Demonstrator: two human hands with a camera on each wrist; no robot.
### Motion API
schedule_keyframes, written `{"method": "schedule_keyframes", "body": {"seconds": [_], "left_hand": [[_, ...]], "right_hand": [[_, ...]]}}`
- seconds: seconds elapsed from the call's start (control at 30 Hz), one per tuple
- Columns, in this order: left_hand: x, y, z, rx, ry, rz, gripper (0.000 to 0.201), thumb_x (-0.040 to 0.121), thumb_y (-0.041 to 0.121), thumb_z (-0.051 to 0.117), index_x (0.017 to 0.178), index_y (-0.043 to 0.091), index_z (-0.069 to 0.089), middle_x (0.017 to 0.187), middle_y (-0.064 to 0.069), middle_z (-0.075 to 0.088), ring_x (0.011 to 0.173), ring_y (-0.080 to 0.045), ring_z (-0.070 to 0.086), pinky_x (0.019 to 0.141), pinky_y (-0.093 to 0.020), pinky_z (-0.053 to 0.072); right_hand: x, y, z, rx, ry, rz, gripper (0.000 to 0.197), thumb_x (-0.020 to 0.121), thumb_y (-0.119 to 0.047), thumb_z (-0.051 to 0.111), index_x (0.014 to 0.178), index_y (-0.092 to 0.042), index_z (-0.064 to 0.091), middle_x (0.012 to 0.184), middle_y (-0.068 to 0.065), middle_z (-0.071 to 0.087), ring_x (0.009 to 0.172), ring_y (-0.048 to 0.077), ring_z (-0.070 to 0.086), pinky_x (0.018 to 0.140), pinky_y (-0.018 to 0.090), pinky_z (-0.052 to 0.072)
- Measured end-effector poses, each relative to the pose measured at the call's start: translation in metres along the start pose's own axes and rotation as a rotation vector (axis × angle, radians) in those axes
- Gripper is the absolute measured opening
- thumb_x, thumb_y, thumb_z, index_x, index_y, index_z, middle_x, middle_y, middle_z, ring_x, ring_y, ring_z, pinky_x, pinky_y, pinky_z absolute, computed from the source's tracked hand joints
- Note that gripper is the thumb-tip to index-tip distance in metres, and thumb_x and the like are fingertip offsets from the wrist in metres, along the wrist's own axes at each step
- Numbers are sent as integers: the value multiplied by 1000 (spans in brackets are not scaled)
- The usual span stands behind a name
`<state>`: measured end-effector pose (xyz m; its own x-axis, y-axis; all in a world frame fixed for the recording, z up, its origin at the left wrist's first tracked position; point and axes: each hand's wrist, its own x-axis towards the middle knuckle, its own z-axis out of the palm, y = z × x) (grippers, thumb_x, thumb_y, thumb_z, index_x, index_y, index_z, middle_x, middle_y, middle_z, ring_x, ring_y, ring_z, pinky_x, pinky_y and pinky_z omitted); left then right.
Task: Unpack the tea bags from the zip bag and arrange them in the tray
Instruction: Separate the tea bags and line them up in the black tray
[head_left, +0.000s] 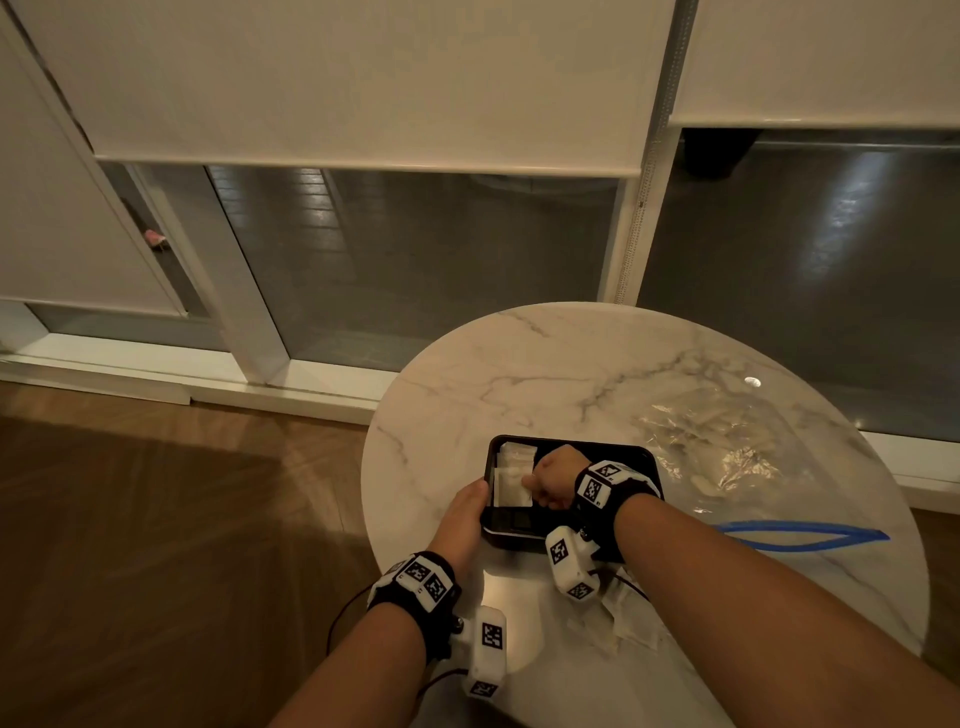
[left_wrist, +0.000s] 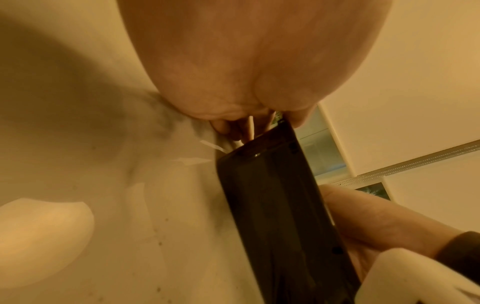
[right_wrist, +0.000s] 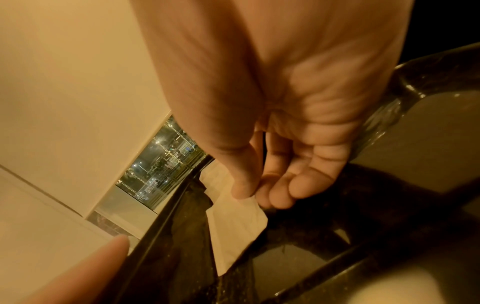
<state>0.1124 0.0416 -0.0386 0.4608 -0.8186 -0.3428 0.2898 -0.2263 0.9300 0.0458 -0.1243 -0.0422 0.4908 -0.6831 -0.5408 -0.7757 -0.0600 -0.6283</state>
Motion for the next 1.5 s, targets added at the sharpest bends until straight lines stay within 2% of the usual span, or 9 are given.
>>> {"method": "schedule_keyframes", "body": {"seconds": [0.1,0.3,0.5,0.63,0.77,0.93,1.1,1.37,1.5], "left_hand": [[-4,2,2,0,-32,9,36,109,19,33,88,16,63,71,7,70,53,8,63,51,-8,48],[-3,2,1,-6,11,14,33,110,20,33,95,18,62,90,0,65,59,8,66,52,-7,48],[0,0,-2,92,74,-5,28,110,27,34,108,23,62,114,-2,66,94,-3,61,70,-9,48],[-2,4,-1,135,71,-13,26,110,22,34,109,18,59,100,6,63,90,-3,59,62,-2,44],[-1,4,-1,106,70,-10,28,110,20,35,106,17,62,97,6,64,86,-4,60,59,-2,45],[-6,3,2,32,3,6,31,110,19,32,98,17,61,90,1,64,57,9,65,51,-6,46],[-5,3,1,-18,49,-23,29,110,22,34,114,11,60,97,-1,66,71,0,66,52,-8,48],[3,-3,-2,-12,116,-61,32,108,32,38,125,16,61,120,-6,68,100,-11,65,71,-16,53],[9,-10,-4,-31,138,-106,45,97,53,49,129,24,62,127,-7,67,119,-25,63,109,-49,46]], "right_hand": [[2,3,1,55,18,-8,21,90,-17,72,72,-6,69,76,13,71,69,23,66,75,37,60],[-1,6,-2,197,56,18,19,89,2,70,74,-8,62,68,14,64,50,17,63,41,22,50],[1,5,-2,145,65,-1,19,81,-9,82,91,-8,66,74,15,71,65,23,70,58,31,60],[2,4,0,125,71,-8,36,82,-13,82,111,-5,64,73,11,71,76,24,73,75,37,63],[-2,2,0,120,58,-27,45,84,-13,80,125,-5,62,72,10,70,73,24,71,65,32,60],[-3,1,-1,101,45,-33,25,88,-10,74,111,-6,65,70,10,67,64,20,64,59,31,55],[-1,2,-1,141,13,-26,19,89,-6,73,106,-5,65,86,18,71,76,26,68,79,43,60],[-10,2,-19,136,35,36,29,88,-12,74,115,-6,64,101,22,74,79,29,70,77,40,60],[-35,5,-41,274,75,-47,27,90,-12,70,116,-7,63,84,14,68,62,22,60,62,34,55]]}}
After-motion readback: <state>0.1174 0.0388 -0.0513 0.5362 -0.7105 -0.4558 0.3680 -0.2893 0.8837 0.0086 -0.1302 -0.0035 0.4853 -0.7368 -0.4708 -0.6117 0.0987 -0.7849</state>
